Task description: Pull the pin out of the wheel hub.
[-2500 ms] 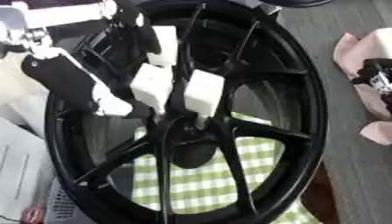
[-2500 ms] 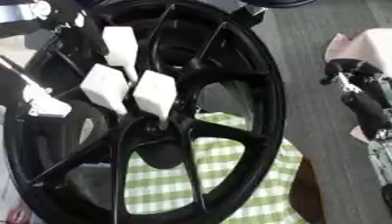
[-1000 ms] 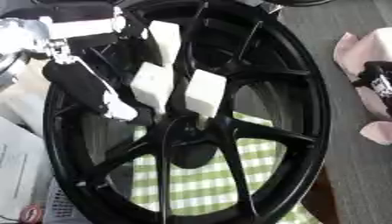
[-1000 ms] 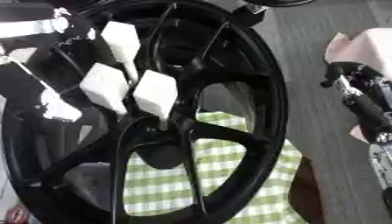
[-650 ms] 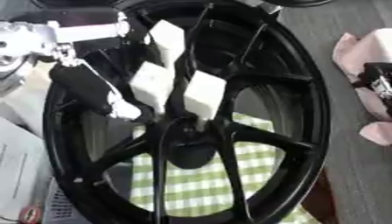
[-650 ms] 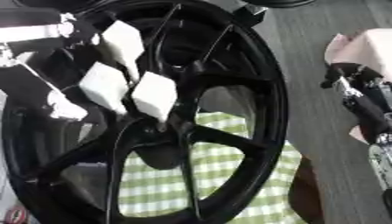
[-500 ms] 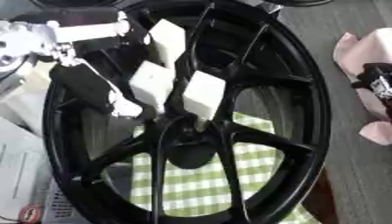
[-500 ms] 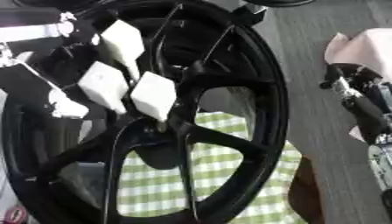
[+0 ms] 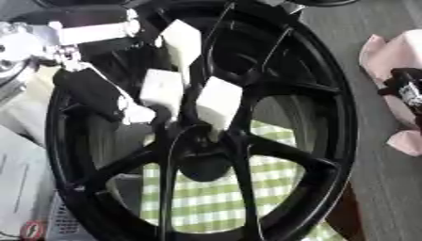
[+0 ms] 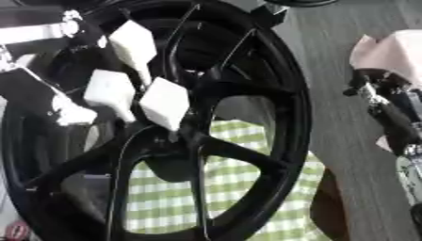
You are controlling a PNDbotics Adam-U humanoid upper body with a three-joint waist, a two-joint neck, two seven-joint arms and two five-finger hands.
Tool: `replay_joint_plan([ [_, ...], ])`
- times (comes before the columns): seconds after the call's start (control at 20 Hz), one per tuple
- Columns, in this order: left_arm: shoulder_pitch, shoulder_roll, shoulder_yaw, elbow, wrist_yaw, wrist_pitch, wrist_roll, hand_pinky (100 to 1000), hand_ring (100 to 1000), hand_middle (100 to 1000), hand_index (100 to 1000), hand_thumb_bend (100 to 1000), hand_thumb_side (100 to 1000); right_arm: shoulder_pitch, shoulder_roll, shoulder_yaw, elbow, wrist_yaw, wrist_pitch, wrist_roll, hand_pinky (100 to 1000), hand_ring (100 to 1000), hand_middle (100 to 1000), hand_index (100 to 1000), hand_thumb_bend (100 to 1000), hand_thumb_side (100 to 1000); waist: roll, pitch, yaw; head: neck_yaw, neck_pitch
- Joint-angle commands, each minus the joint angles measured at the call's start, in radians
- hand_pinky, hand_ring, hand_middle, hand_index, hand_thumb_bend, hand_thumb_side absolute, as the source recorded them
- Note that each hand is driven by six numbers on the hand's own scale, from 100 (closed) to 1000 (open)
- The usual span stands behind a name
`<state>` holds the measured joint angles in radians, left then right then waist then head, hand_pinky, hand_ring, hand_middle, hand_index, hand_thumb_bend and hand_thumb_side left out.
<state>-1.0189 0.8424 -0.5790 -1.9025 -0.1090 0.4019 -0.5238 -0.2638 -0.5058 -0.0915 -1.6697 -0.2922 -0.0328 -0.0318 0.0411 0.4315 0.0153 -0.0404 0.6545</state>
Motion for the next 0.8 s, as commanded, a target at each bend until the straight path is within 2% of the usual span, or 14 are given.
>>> replay_joint_plan([
  [0.05,-0.012,0.009,0.012,-0.002,0.001,-0.006,-0.002,544,463,430,550,294,201,-0.009,-0.016,-0.005,-0.021,0.002,-0.004,0.002,889,631,592,712,271,448,-0.004,-0.018,-0.001,0.002,-0.015],
  [0.2,-0.012,0.008,0.009,0.003,-0.011,-0.01,-0.015,533,426,388,505,234,175,-0.009,-0.017,-0.005,-0.022,0.001,-0.004,0.002,889,631,592,712,270,448,-0.004,-0.018,-0.001,0.003,-0.015],
  [0.3,-0.013,0.006,0.009,0.006,-0.018,-0.013,-0.013,523,413,374,491,227,170,-0.01,-0.016,-0.005,-0.022,0.0,-0.004,0.002,889,631,592,712,270,448,-0.004,-0.018,-0.001,0.003,-0.016],
  [0.35,-0.013,0.004,0.011,0.008,-0.02,-0.012,-0.006,487,365,326,437,206,147,-0.01,-0.016,-0.005,-0.022,0.0,-0.004,0.002,890,631,592,712,269,449,-0.004,-0.018,-0.001,0.003,-0.016],
  [0.55,-0.007,0.008,0.032,-0.013,-0.007,-0.005,0.042,452,309,273,378,207,100,-0.007,-0.016,-0.005,-0.021,0.0,-0.004,0.001,890,632,592,712,269,450,-0.005,-0.019,-0.001,0.0,-0.016],
  [0.8,0.016,0.036,0.082,-0.078,0.022,0.003,0.099,437,277,240,344,215,100,-0.006,-0.015,-0.006,-0.021,0.0,-0.004,0.001,890,632,593,713,266,452,-0.005,-0.02,0.0,-0.004,-0.016],
])
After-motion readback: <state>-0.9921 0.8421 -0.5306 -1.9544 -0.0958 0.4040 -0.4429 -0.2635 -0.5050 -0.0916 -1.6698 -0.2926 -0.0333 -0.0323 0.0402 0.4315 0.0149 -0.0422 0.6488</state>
